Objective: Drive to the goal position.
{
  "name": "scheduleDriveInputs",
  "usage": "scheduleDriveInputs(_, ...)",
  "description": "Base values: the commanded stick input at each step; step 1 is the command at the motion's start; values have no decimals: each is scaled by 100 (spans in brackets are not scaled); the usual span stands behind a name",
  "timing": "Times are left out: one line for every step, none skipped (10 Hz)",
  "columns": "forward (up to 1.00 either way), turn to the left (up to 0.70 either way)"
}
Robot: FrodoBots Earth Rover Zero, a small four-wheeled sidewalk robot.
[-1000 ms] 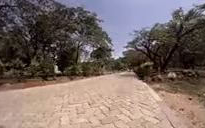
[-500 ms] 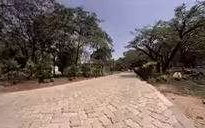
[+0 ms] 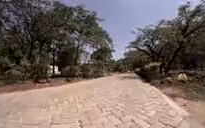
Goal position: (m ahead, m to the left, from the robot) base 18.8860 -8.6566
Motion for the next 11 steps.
scheduleDriveInputs(70, 0)
scheduleDriveInputs(70, 0)
scheduleDriveInputs(70, 0)
scheduleDriveInputs(70, 0)
scheduleDriveInputs(70, 0)
scheduleDriveInputs(70, 0)
scheduleDriveInputs(70, 0)
scheduleDriveInputs(70, 0)
scheduleDriveInputs(70, 0)
scheduleDriveInputs(70, 0)
scheduleDriveInputs(70, 0)
